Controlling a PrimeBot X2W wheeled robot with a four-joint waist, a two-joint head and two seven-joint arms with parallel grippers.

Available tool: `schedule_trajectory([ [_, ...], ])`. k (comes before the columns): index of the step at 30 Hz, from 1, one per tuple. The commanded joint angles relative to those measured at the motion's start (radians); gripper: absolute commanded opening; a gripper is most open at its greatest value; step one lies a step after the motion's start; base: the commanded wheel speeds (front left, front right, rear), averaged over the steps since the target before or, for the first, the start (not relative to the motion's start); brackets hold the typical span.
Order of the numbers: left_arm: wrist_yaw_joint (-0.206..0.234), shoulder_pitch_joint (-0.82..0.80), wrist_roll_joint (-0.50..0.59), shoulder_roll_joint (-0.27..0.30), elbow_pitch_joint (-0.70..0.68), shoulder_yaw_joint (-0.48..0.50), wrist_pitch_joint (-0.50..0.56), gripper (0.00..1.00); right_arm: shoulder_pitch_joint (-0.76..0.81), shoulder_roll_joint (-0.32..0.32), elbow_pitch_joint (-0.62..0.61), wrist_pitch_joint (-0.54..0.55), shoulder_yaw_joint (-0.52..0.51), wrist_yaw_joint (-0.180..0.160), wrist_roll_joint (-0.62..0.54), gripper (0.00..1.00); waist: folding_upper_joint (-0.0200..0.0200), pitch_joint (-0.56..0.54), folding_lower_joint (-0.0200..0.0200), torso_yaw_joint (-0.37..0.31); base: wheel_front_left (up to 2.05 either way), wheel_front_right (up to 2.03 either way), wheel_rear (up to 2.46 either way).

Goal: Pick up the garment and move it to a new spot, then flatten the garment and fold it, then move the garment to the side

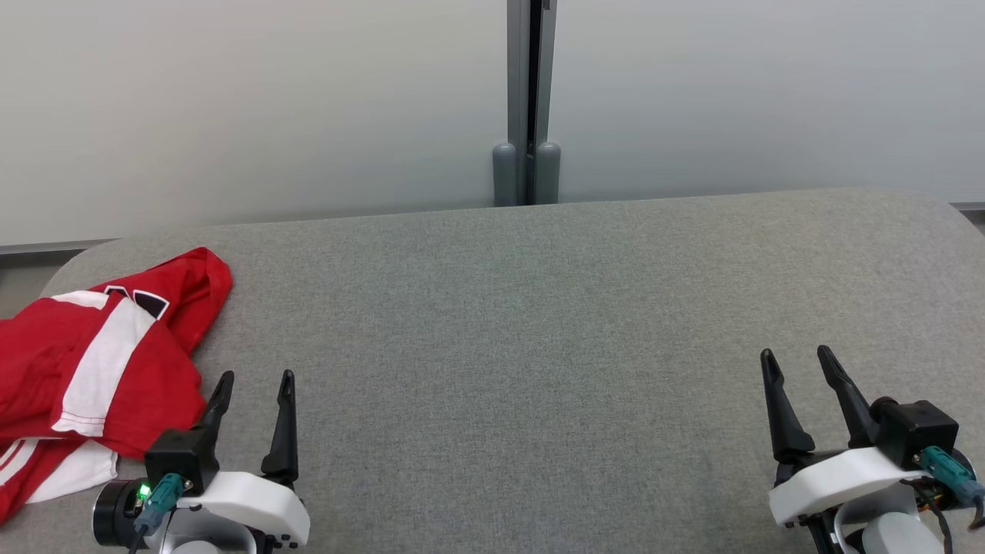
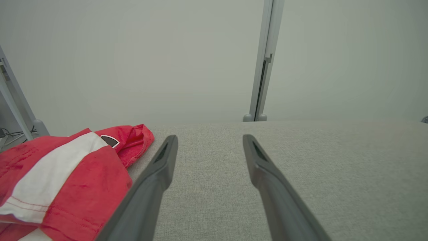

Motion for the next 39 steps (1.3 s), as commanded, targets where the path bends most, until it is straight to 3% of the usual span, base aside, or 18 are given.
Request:
schedule_trajectory([
  [1,-0.001,-0.014,0.021,0.003,0.005,0.004,-0.008,1.00,-0.013,-0.005,0.004,-0.009,0.005,0.000,-0.016,1.00,-0.0001,-0.001,0.0000,0.000,0.00,0.00,0.00],
  [28,0.003,-0.030,0.007,0.000,0.020,0.008,-0.011,1.00,-0.018,-0.019,0.022,-0.012,0.007,0.000,0.026,1.00,-0.0001,0.005,0.0000,0.024,0.00,0.00,0.00],
  [39,0.012,-0.053,-0.018,0.001,0.005,0.039,-0.011,1.00,-0.018,-0.015,-0.007,-0.010,0.014,0.000,-0.001,1.00,-0.0001,0.018,0.0000,0.193,0.00,0.00,0.00],
])
